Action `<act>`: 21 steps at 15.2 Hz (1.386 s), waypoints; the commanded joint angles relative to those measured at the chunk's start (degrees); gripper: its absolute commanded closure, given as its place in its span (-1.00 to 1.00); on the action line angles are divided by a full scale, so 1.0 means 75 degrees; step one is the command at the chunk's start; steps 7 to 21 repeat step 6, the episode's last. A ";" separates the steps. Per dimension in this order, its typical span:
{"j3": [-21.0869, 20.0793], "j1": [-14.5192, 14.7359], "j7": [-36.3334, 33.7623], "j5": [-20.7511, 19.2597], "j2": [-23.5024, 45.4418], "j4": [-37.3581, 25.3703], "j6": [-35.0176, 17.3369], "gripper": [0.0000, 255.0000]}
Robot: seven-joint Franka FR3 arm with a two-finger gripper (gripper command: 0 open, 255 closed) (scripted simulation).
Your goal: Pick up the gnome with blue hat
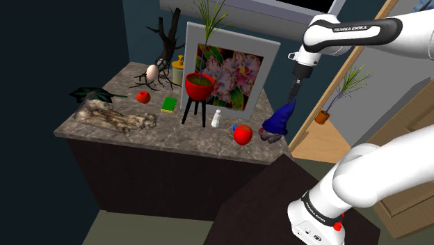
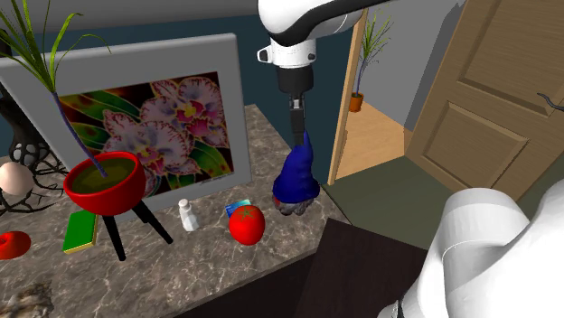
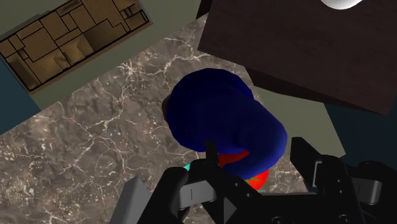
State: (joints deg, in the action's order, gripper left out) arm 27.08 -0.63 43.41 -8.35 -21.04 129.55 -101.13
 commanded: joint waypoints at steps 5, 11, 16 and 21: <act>-0.0074 0.0019 -0.0010 0.0025 -0.0072 -0.0523 0.0579 1.00; -0.0073 0.0019 -0.0010 0.0025 -0.0071 -0.0524 0.0578 1.00; -0.0073 0.0019 -0.0010 0.0025 -0.0071 -0.0524 0.0578 1.00; -0.0073 0.0019 -0.0010 0.0025 -0.0071 -0.0524 0.0578 1.00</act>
